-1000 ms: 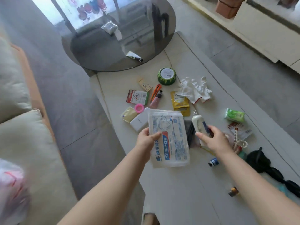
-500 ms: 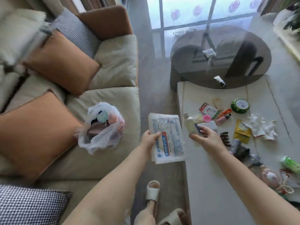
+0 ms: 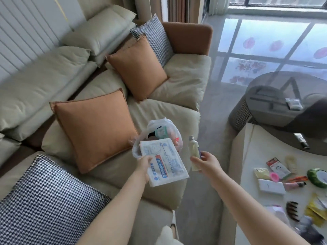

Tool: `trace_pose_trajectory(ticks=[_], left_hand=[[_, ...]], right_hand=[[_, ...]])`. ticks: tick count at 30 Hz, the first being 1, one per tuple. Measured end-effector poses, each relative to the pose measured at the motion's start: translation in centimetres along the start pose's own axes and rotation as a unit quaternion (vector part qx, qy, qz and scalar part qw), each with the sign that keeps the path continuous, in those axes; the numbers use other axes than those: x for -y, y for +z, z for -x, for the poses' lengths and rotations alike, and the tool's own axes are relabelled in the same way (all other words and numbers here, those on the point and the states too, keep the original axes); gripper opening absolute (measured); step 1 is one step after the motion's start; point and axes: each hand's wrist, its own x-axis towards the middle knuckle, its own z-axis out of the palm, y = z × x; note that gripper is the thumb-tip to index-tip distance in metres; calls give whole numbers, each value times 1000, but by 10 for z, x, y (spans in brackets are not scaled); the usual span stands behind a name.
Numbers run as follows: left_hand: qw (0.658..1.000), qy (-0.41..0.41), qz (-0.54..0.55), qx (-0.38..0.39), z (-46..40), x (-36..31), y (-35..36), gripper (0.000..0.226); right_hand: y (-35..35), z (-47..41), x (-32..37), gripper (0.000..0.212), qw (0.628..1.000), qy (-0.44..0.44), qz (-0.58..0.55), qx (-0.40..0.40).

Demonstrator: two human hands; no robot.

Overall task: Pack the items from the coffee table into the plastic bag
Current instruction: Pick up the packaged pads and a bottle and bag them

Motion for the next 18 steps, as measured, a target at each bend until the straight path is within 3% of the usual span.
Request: trace_pose_trajectory(ticks=[9, 12, 18], left_hand=[[992, -23, -27, -121, -87, -52, -72, 31], [992, -27, -40, -116, -113, -66, -73, 23], [993, -58, -59, -88, -180, -81, -51, 35]], right_hand=[[90, -73, 23, 27, 994, 77, 71, -19], [105, -102, 30, 24, 987, 87, 133, -24], [121, -178, 36, 15, 967, 91, 237, -14]])
